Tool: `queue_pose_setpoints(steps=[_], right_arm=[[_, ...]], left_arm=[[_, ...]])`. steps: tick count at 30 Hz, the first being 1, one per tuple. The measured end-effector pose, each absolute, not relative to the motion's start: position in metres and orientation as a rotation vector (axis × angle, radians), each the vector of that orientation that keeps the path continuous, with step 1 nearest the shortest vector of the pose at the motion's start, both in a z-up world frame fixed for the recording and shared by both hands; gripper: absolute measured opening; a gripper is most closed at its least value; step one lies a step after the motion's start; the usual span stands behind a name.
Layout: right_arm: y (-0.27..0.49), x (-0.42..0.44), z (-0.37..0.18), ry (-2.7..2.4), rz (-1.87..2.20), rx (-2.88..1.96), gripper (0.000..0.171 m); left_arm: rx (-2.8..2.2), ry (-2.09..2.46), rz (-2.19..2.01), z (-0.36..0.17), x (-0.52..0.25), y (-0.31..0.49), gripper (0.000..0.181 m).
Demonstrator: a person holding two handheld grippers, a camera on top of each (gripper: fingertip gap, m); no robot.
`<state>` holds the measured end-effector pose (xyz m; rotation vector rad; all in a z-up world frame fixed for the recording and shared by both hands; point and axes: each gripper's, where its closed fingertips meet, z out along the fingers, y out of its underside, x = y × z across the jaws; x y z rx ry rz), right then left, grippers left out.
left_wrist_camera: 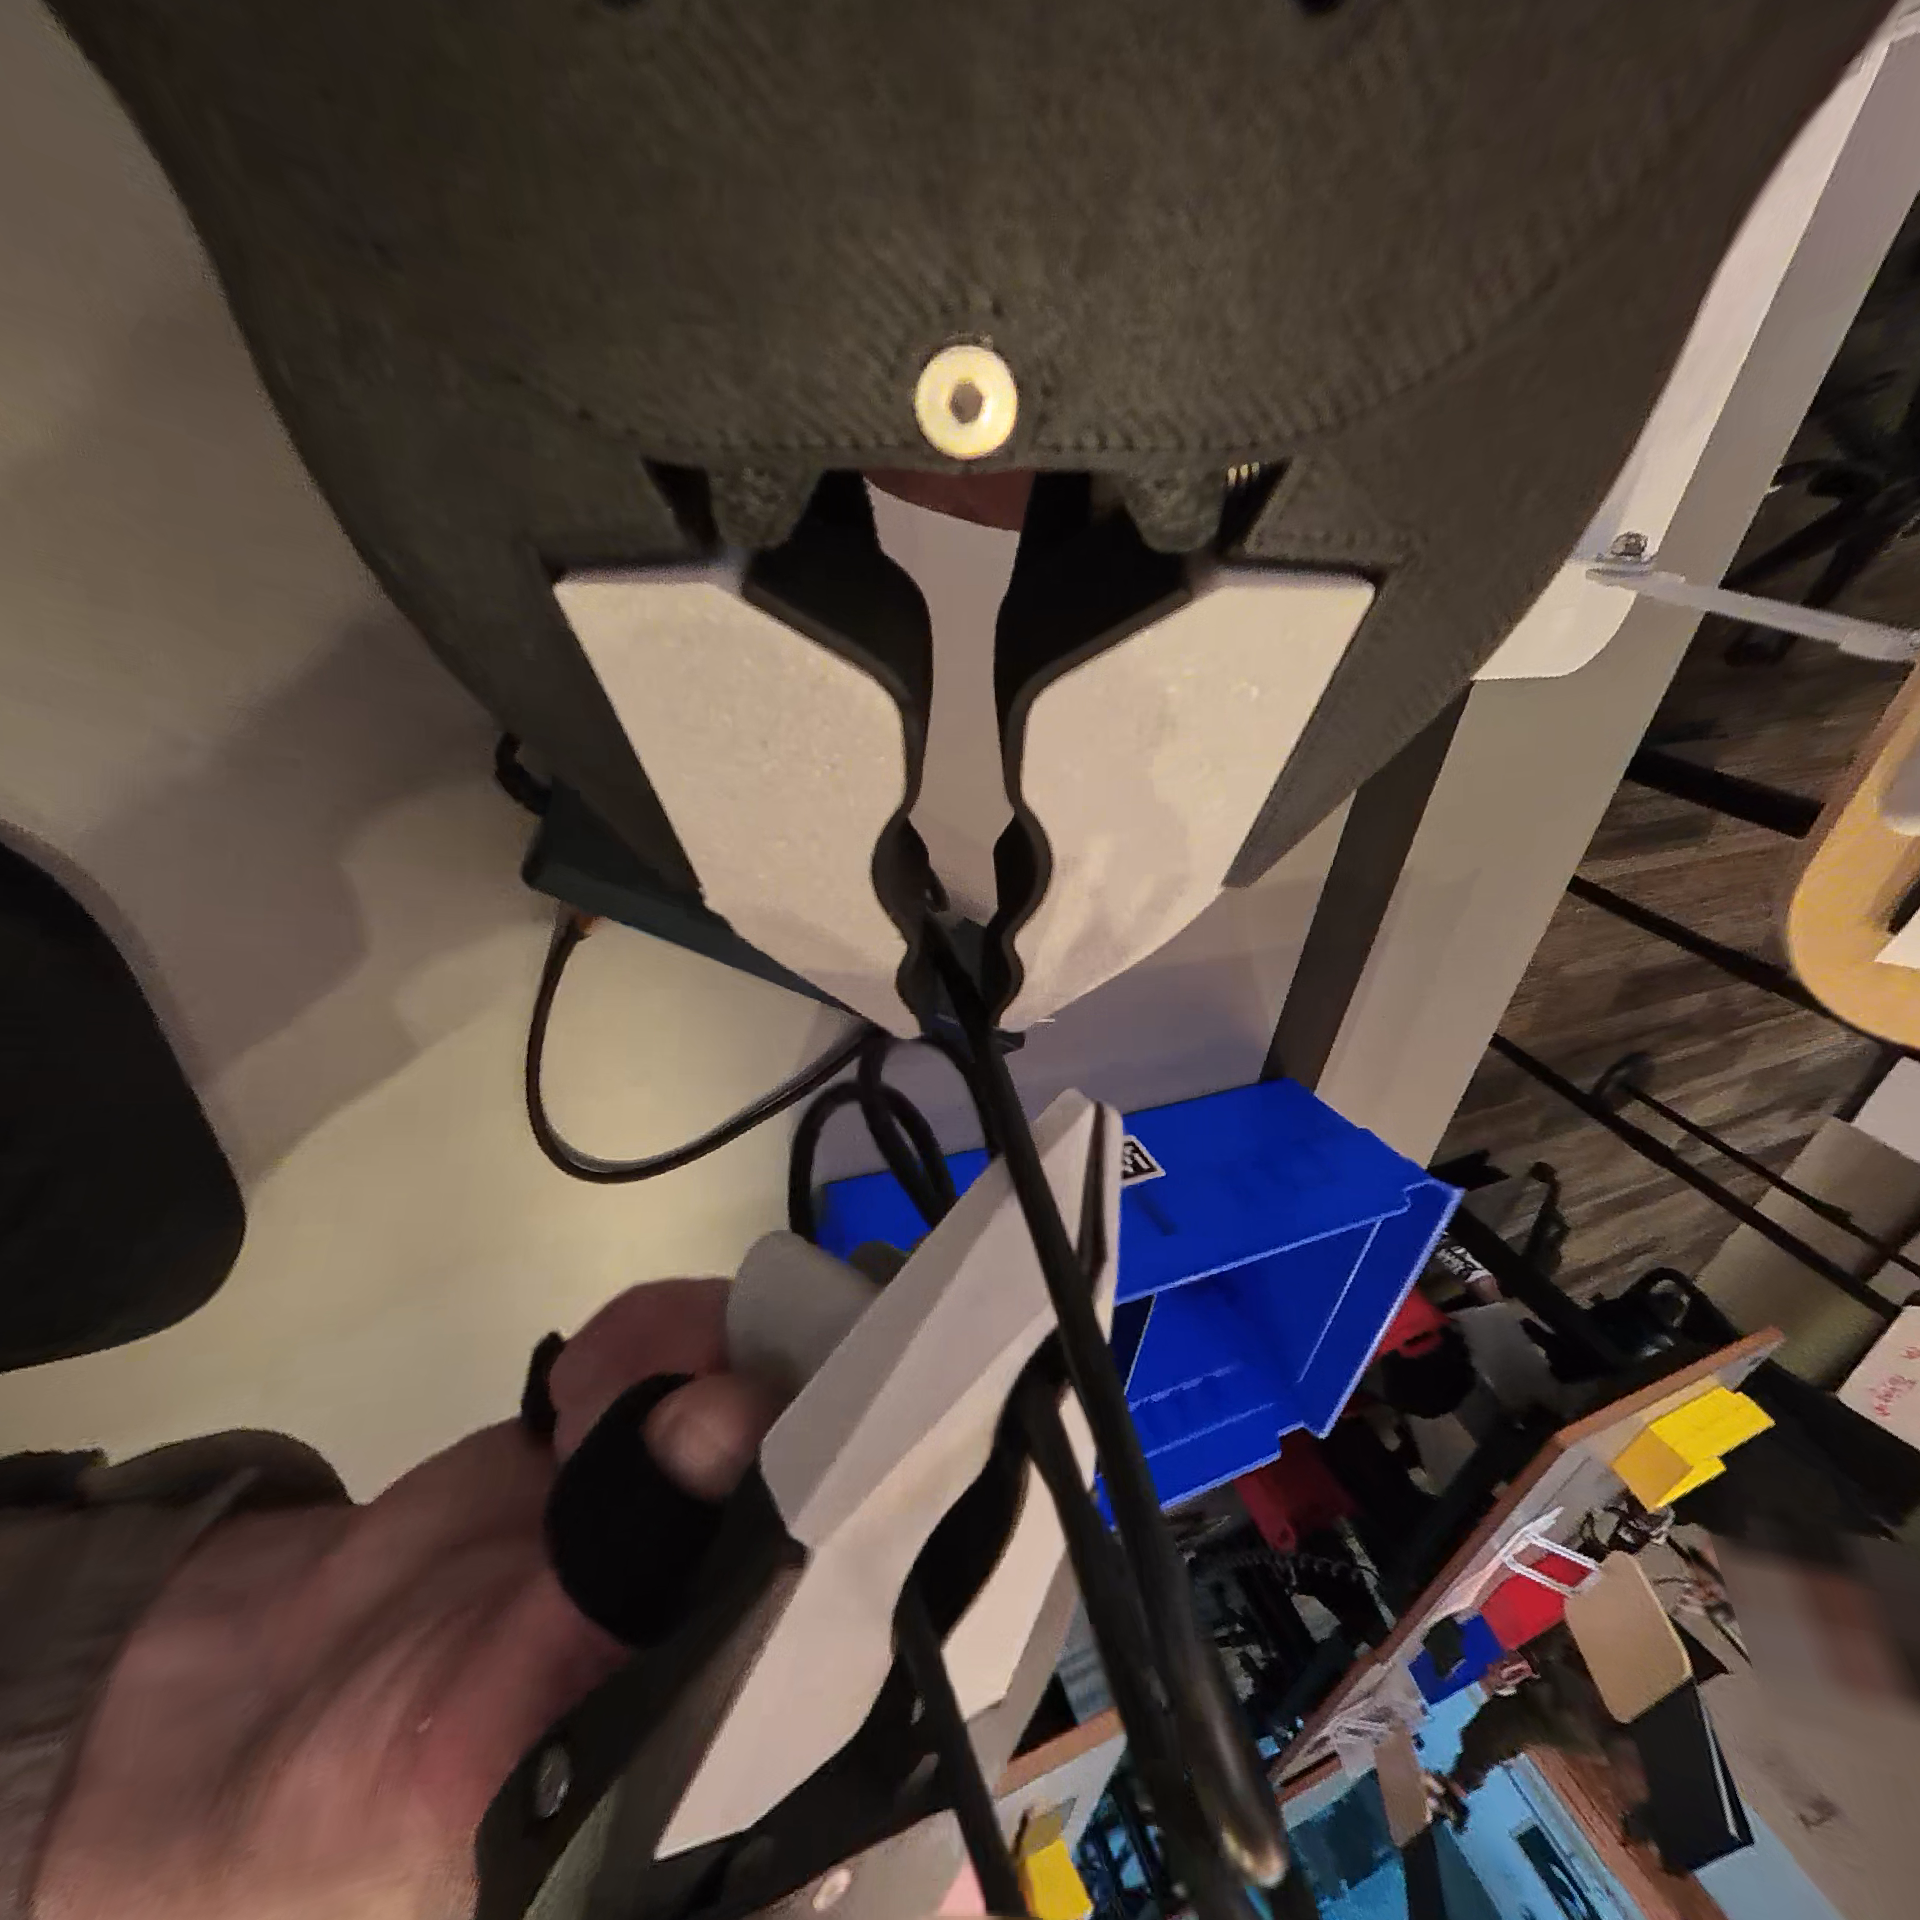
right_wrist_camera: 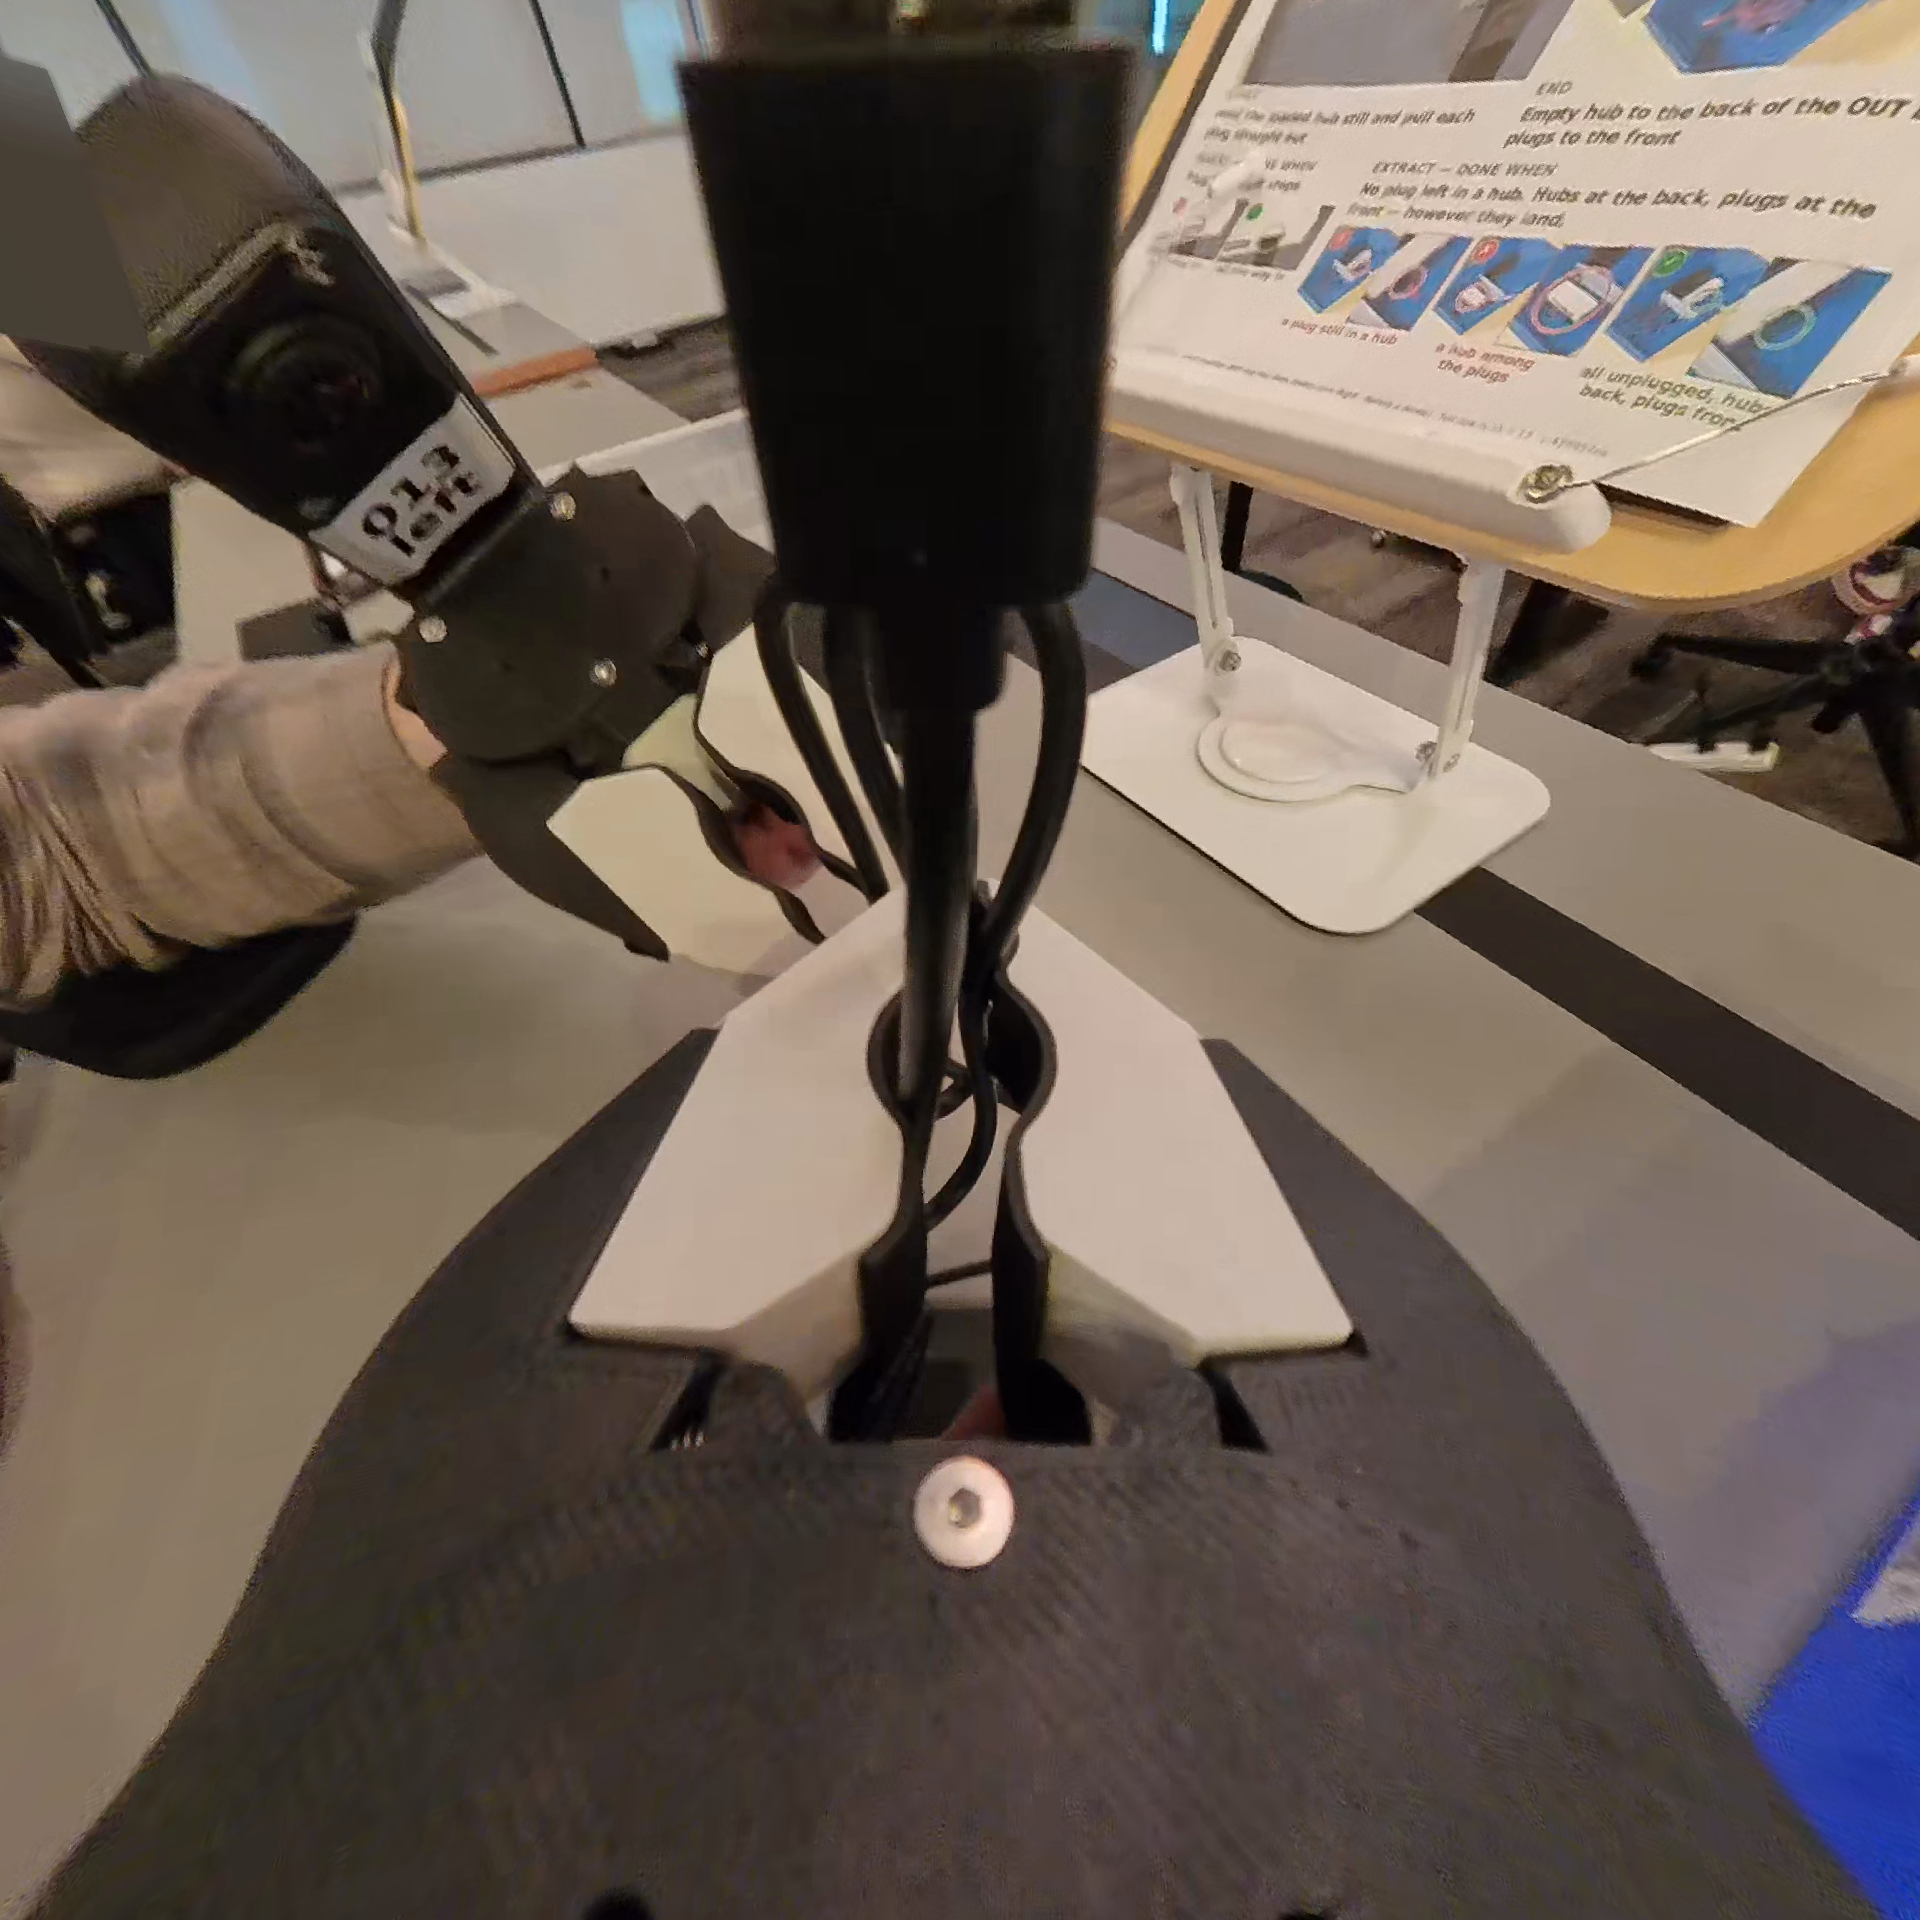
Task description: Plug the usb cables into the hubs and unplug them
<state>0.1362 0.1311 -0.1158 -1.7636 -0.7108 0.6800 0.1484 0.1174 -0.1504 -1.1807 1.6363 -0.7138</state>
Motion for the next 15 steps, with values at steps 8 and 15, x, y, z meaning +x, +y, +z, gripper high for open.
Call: queue_pose_setpoints(steps=[8,15], right_arm=[[0.127,0.13,-0.109,-0.7,0.711,-1.647,0.005],[0.118,0.139,-0.104,-0.728,0.782,-1.559,0.014]], left_arm=[[-1.25,1.576,-0.775,-0.148,0.152,0.114,0.004],[-1.266,1.572,-0.941,-0.146,0.154,0.108,0.003]])
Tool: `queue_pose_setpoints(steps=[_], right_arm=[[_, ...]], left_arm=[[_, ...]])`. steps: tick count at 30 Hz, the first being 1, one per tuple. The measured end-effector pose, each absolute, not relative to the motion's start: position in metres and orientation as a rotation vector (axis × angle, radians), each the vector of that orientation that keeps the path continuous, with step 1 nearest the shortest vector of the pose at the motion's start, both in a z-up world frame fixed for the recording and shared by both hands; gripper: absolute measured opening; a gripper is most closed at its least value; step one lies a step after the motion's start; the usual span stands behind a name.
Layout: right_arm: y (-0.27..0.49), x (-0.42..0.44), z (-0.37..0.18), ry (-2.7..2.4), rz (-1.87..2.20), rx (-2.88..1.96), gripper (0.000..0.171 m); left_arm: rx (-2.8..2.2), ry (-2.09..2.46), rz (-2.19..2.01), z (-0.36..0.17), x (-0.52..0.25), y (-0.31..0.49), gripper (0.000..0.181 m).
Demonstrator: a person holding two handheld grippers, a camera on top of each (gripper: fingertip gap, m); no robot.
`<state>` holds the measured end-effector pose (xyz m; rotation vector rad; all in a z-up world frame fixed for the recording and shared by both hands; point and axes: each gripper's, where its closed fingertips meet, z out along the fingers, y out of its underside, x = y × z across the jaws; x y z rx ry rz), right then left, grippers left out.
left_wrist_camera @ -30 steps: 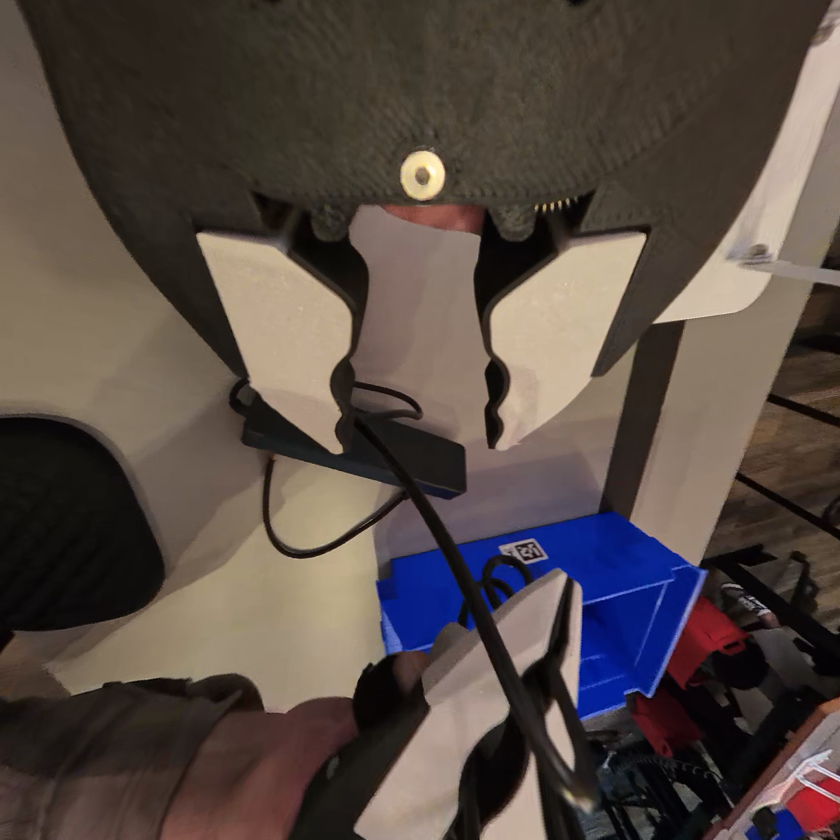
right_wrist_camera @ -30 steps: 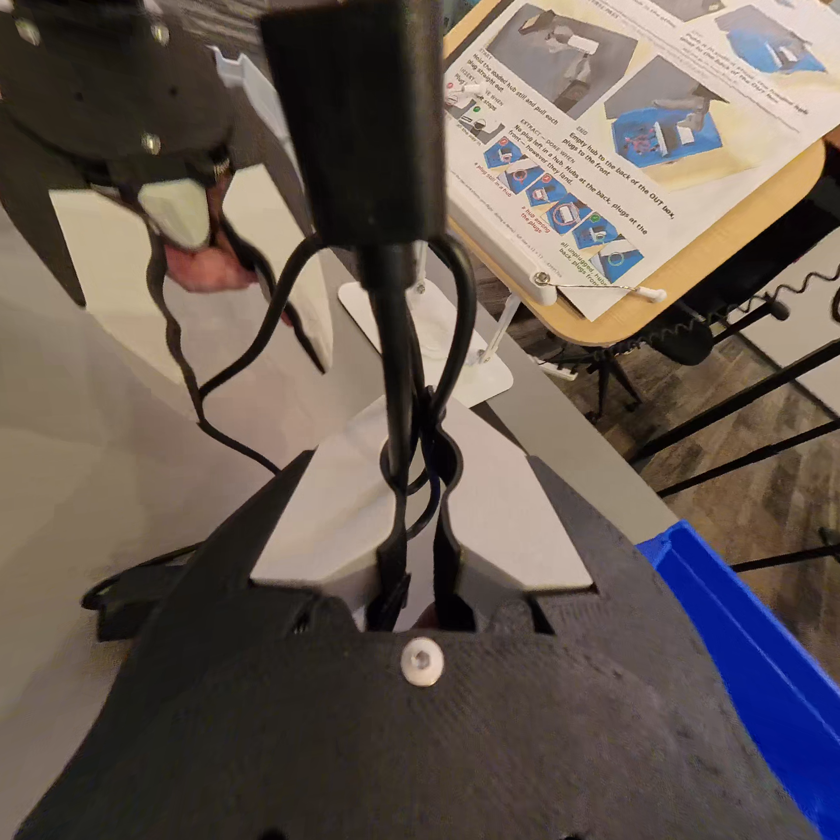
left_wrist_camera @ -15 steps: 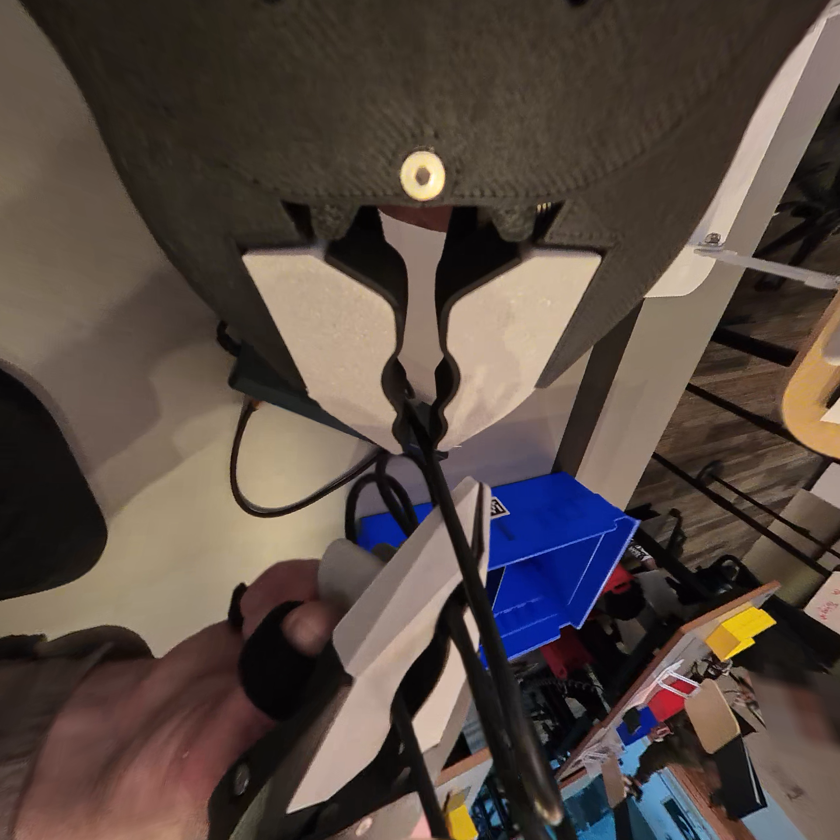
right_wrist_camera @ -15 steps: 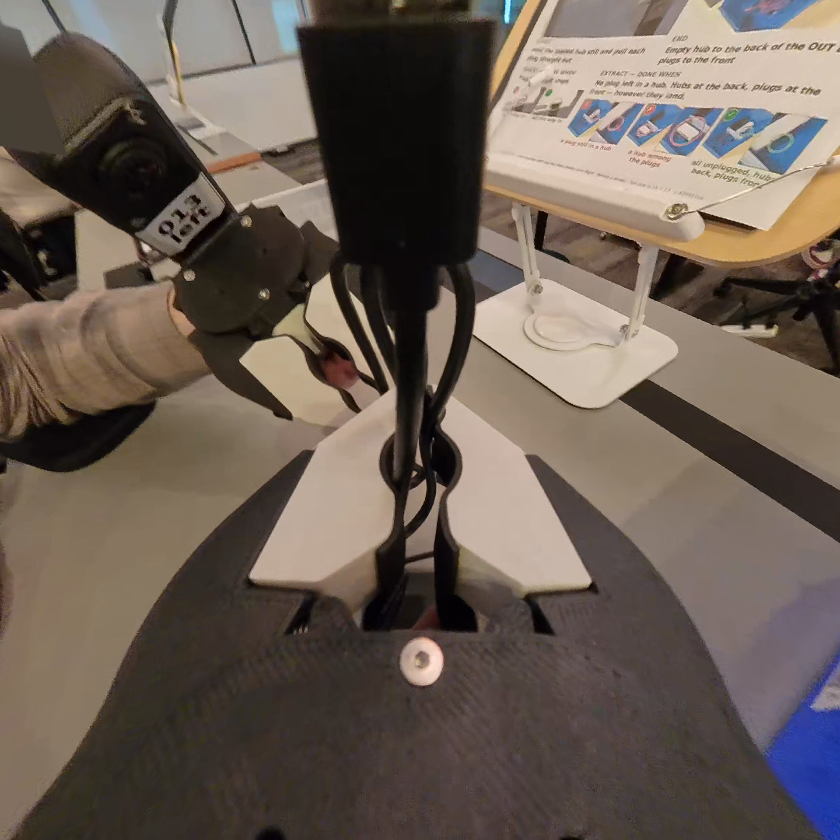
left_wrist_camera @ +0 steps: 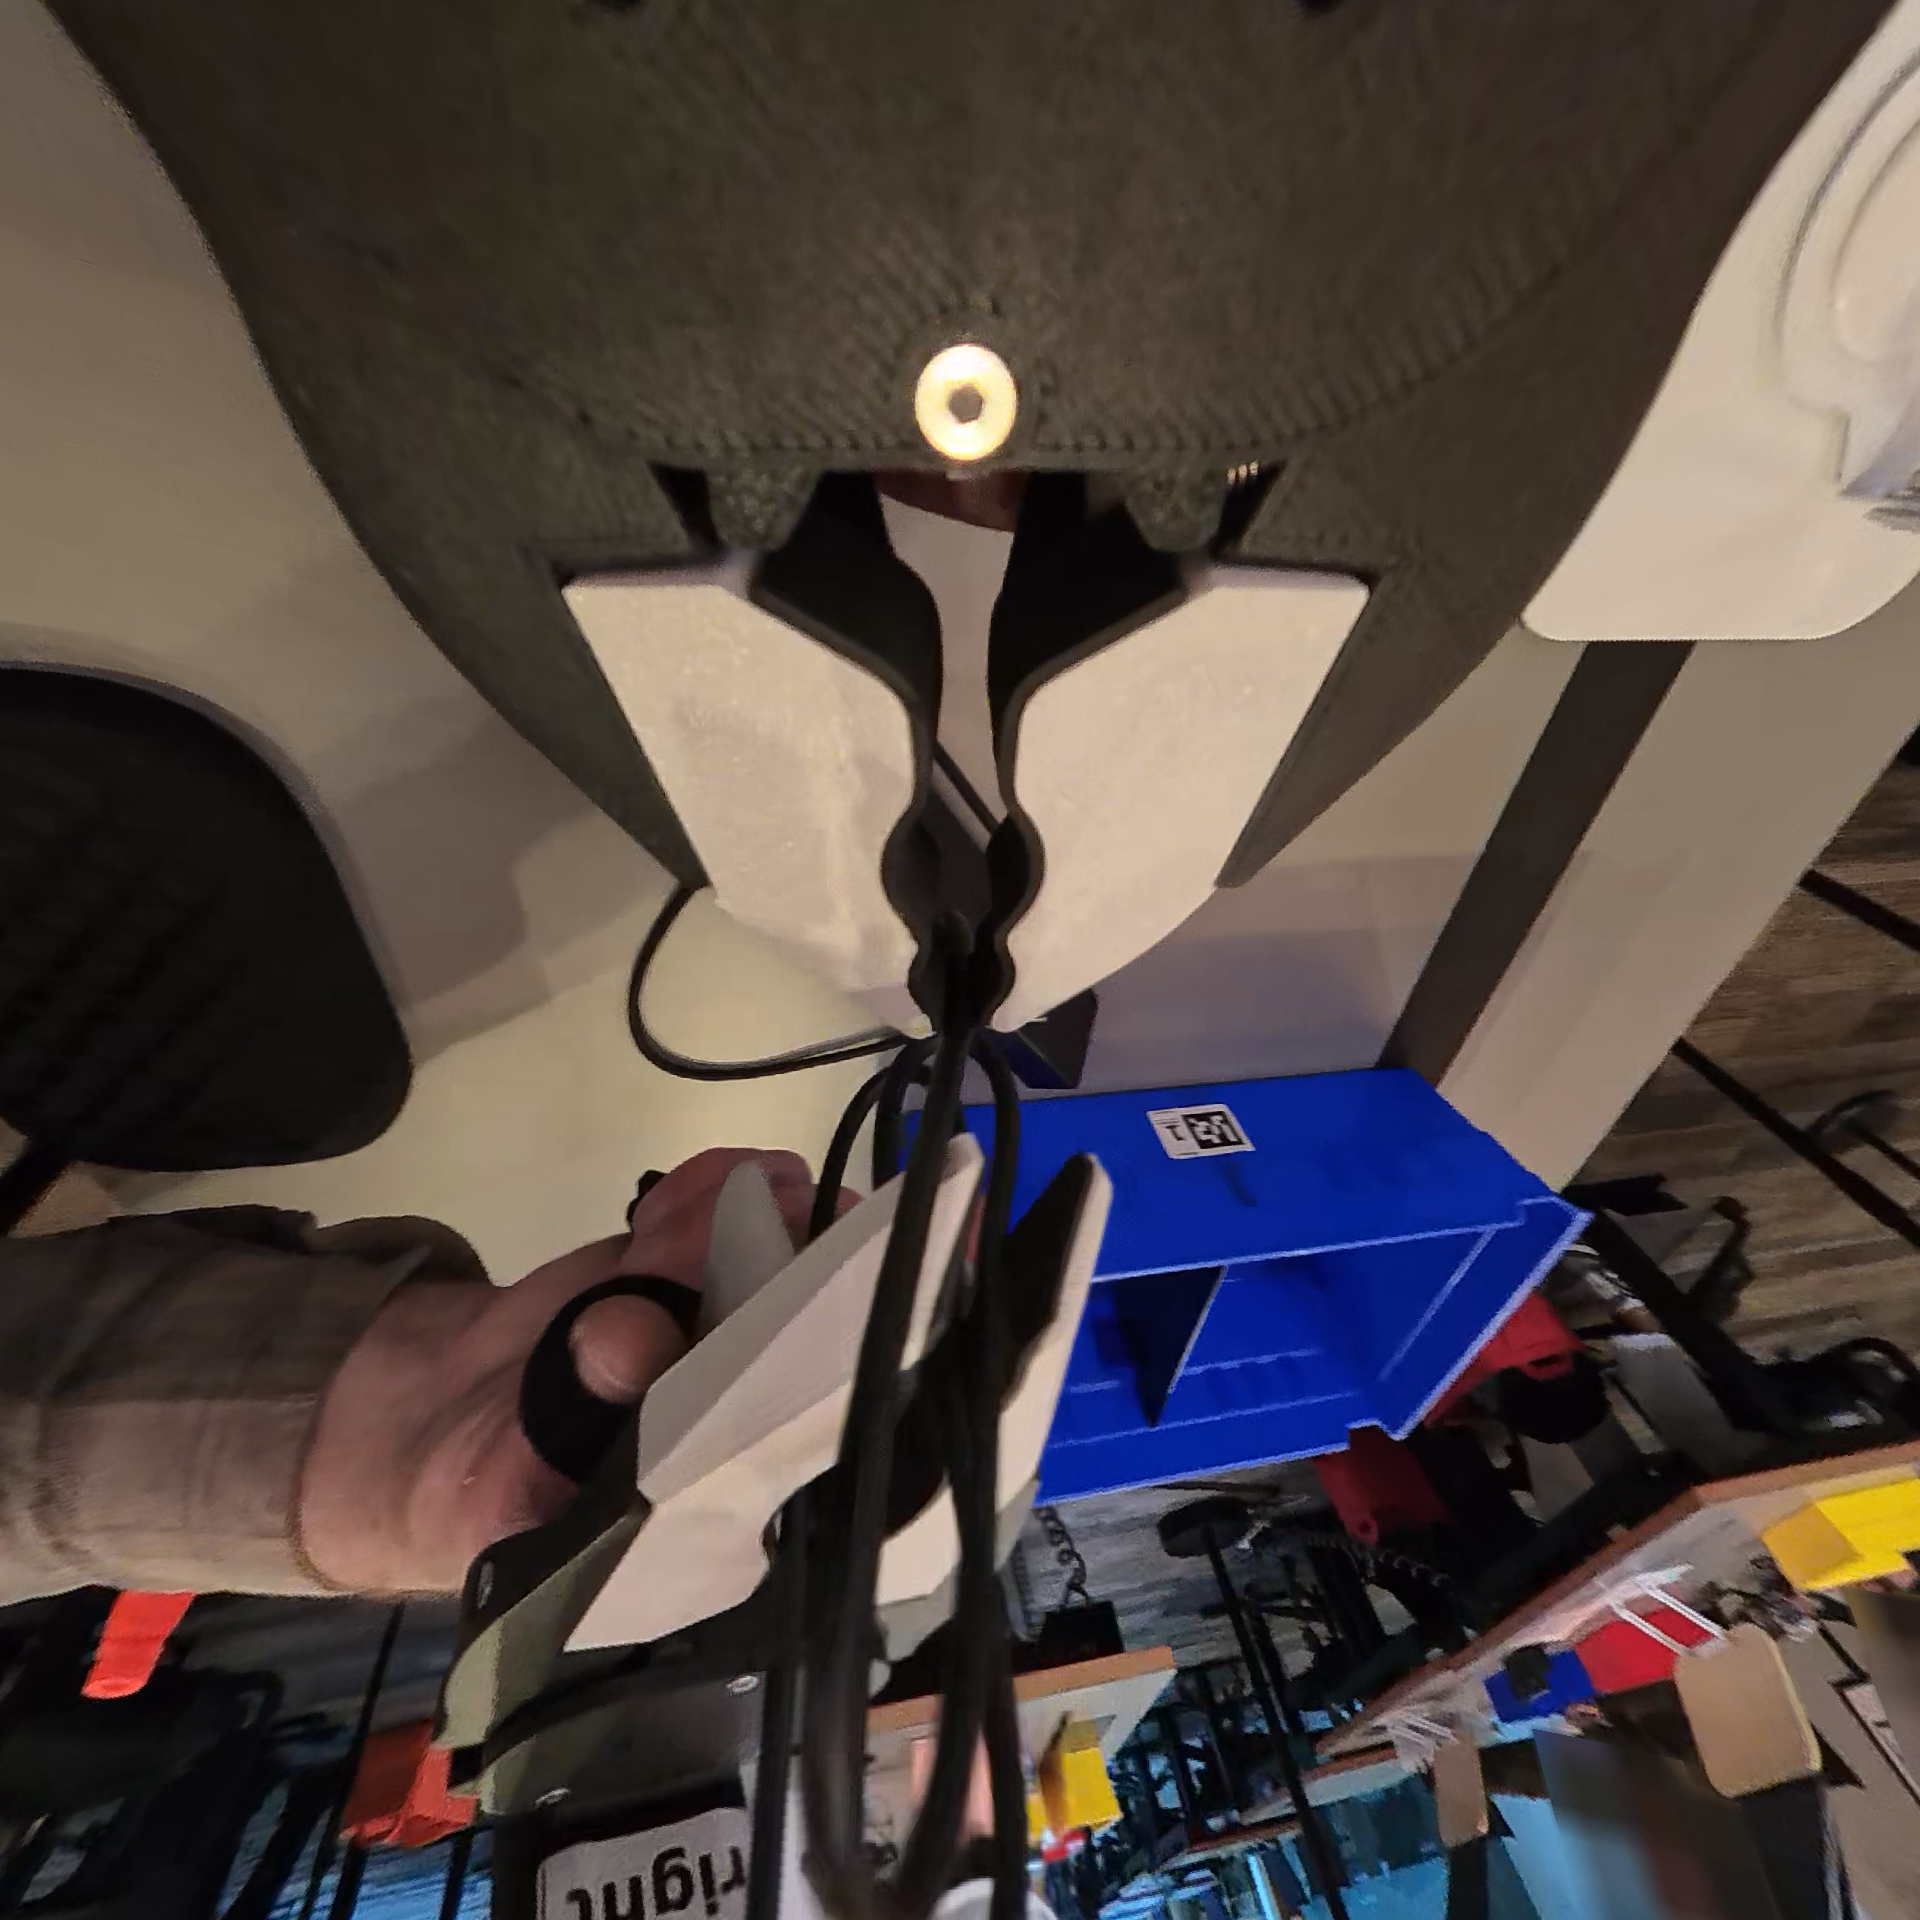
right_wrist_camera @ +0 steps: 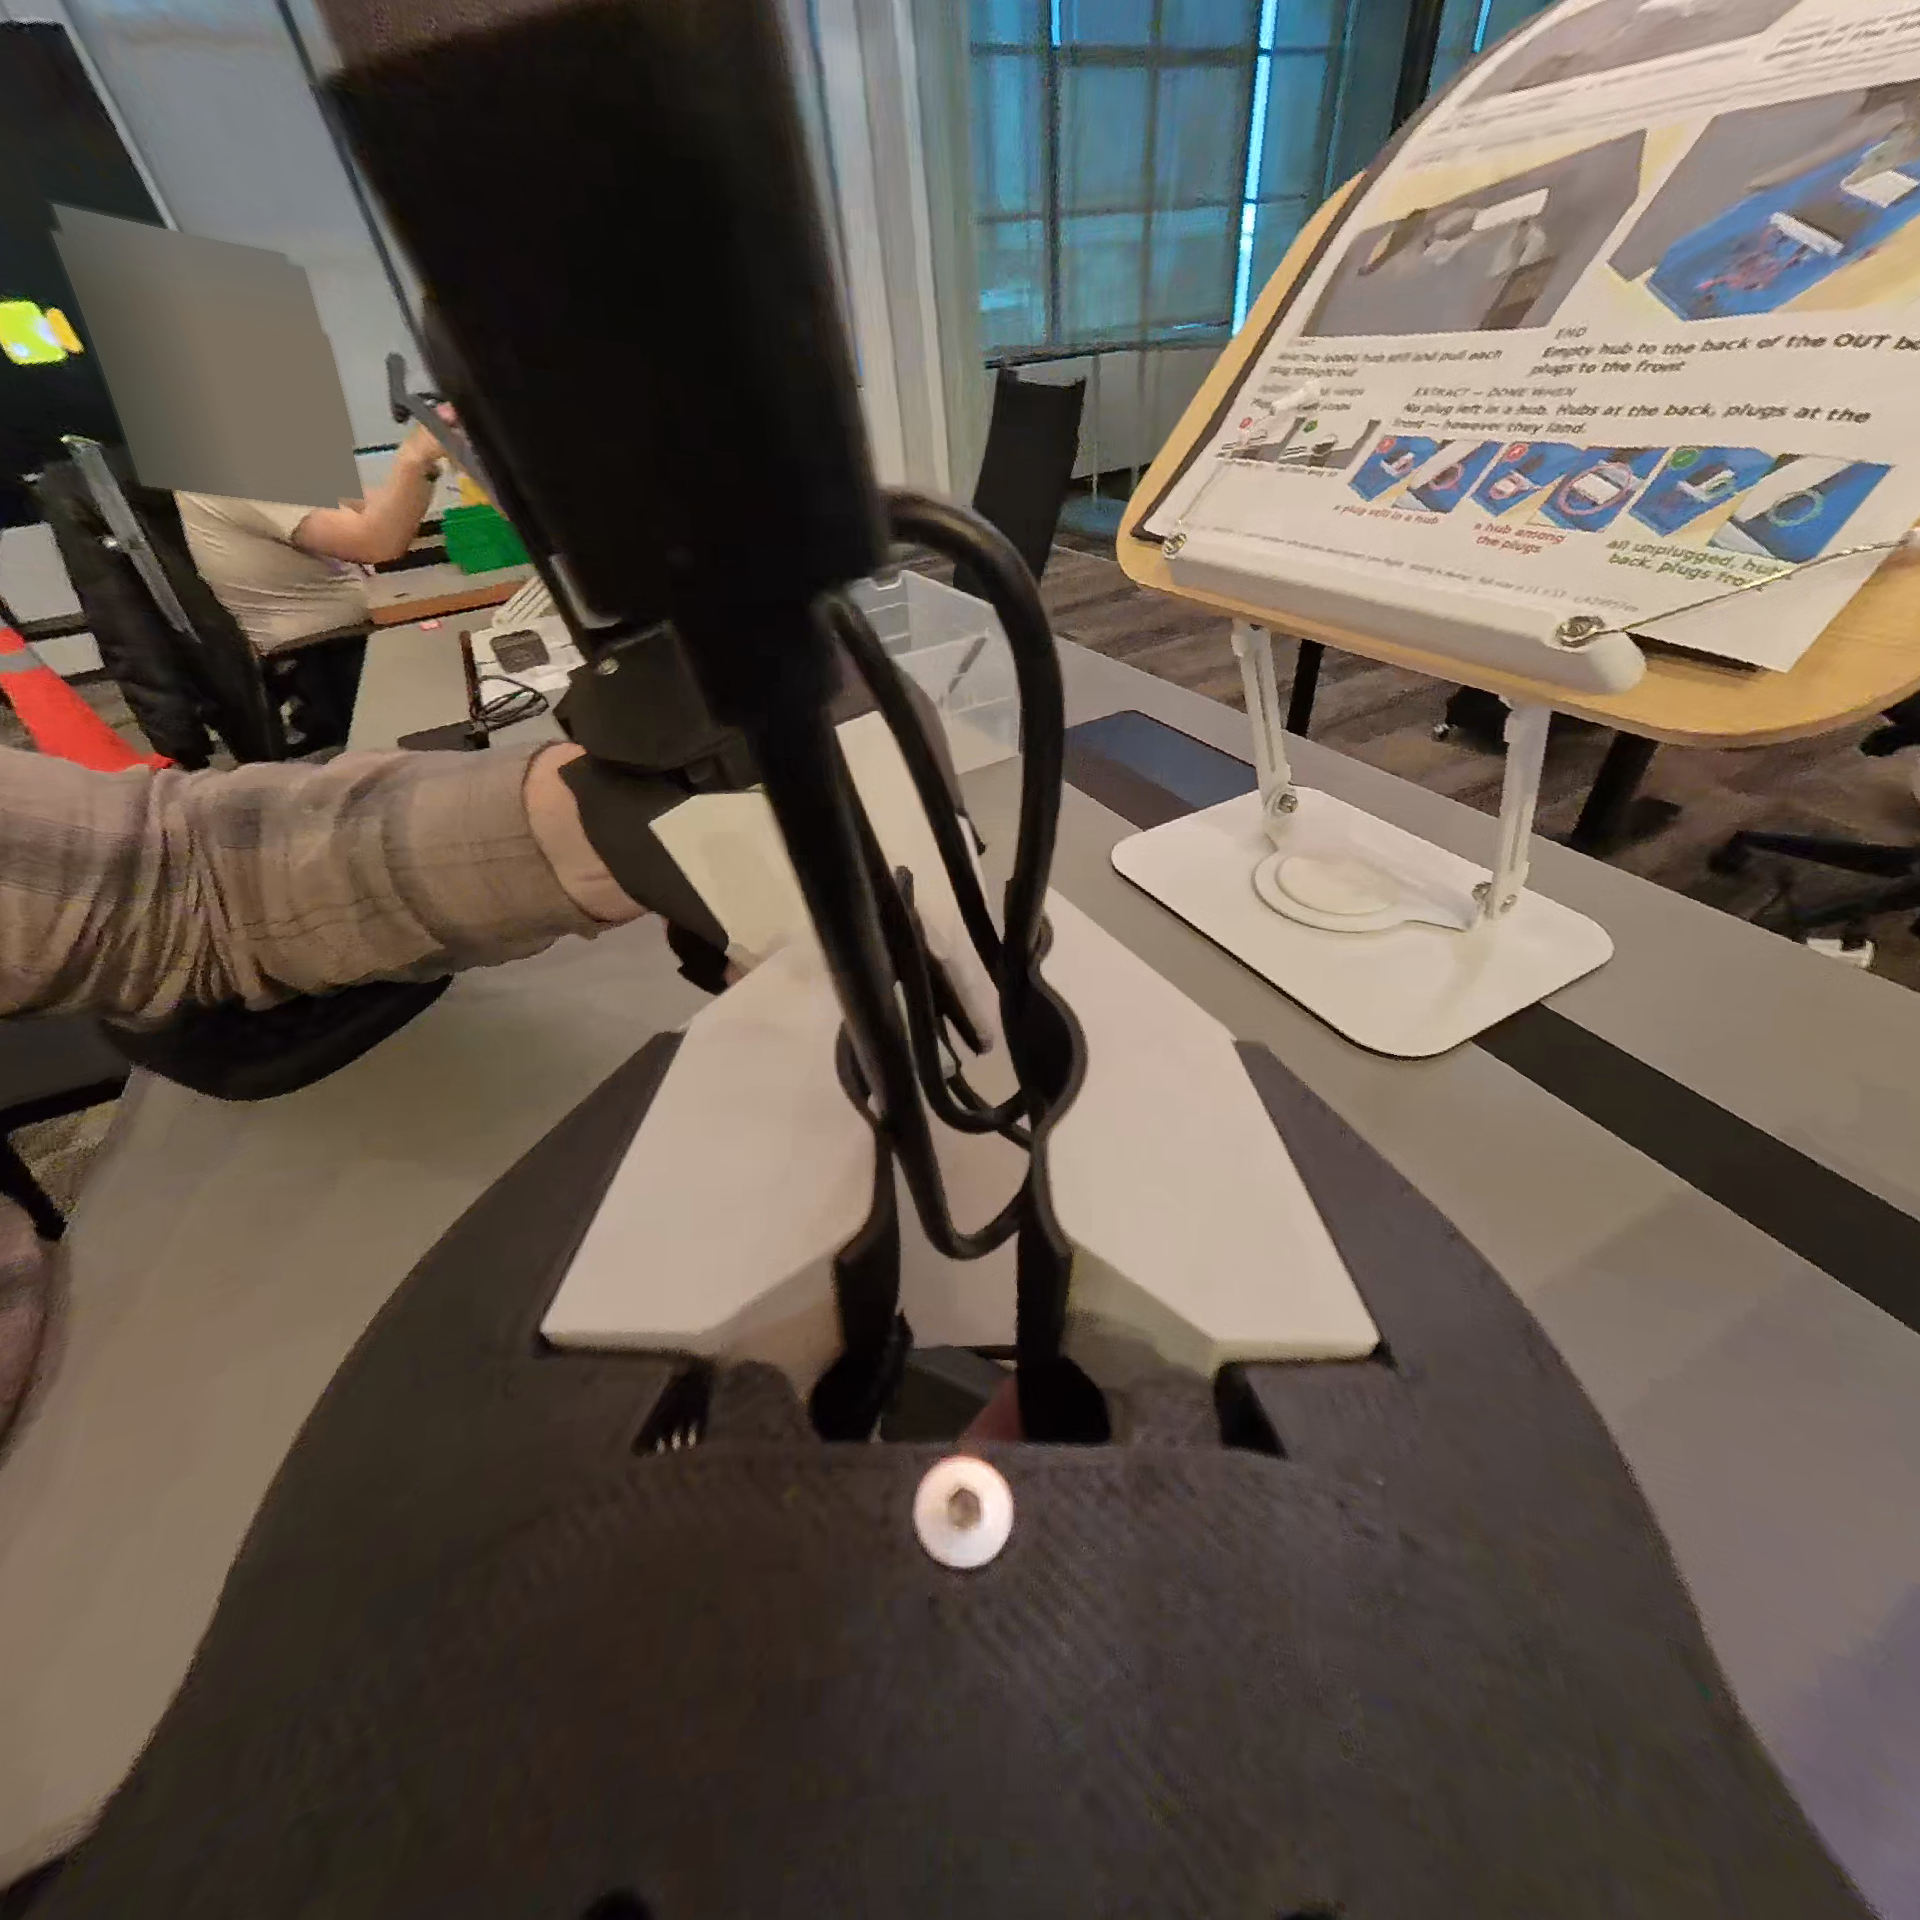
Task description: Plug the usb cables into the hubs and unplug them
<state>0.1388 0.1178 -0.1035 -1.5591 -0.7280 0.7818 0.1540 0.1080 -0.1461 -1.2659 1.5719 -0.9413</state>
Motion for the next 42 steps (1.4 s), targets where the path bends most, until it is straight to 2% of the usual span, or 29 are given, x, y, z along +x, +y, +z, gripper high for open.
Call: queue_pose_setpoints(steps=[1,3,4,7,10,11,13,15,16,18,21,25,30,34,38,41,42], right_arm=[[0.116,0.139,-0.103,-0.741,0.799,-1.547,0.015],[0.108,0.135,-0.107,-0.8,0.855,-1.541,0.037],[0.107,0.133,-0.109,-0.814,0.856,-1.543,0.042],[0.11,0.126,-0.111,-0.834,0.78,-1.54,0.042],[0.116,0.124,-0.11,-0.817,0.755,-1.555,0.036],[0.118,0.125,-0.11,-0.812,0.747,-1.56,0.019],[0.12,0.126,-0.111,-0.81,0.75,-1.574,0.0],[0.123,0.129,-0.111,-0.805,0.705,-1.578,0.0],[0.126,0.132,-0.111,-0.789,0.672,-1.585,0.0],[0.132,0.139,-0.108,-0.74,0.599,-1.592,0.0],[0.143,0.147,-0.107,-0.667,0.439,-1.599,0.0],[0.162,0.156,-0.108,-0.551,0.188,-1.601,0.0],[0.171,0.149,-0.099,-0.496,0.005,-1.534,0.0],[0.171,0.148,-0.097,-0.483,-0.081,-1.494,0.0],[0.172,0.157,-0.094,-0.454,-0.146,-1.473,0.0],[0.171,0.158,-0.094,-0.453,-0.134,-1.463,0.0],[0.17,0.158,-0.093,-0.457,-0.137,-1.452,0.0]], left_arm=[[-1.26,1.564,-0.932,-0.145,0.154,0.11,0.003],[-1.277,1.557,-0.965,-0.144,0.154,0.111,0.003],[-1.277,1.552,-0.968,-0.144,0.155,0.112,0.003],[-1.259,1.601,-0.889,-0.15,0.162,0.107,0.003],[-1.208,1.664,-0.845,-0.154,0.168,0.096,0.003],[-1.204,1.672,-0.862,-0.154,0.17,0.092,0.004],[-1.214,1.661,-0.887,-0.154,0.171,0.092,0.005],[-1.236,1.634,-0.915,-0.154,0.17,0.094,0.007],[-1.239,1.625,-0.913,-0.153,0.167,0.095,0.014],[-1.269,1.596,-0.882,-0.15,0.159,0.102,0.039],[-1.279,1.446,-0.8,-0.124,0.145,0.117,0.068],[-1.205,1.266,-0.739,-0.074,0.141,0.107,0.078],[-1.194,1.239,-0.606,-0.064,0.164,0.096,0.095],[-1.241,1.242,-0.719,-0.068,0.174,0.09,0.098],[-1.233,1.176,-0.763,-0.068,0.175,0.088,0.082],[-1.235,1.103,-0.828,-0.065,0.172,0.092,0.06],[-1.229,1.061,-0.827,-0.062,0.17,0.097,0.044]])
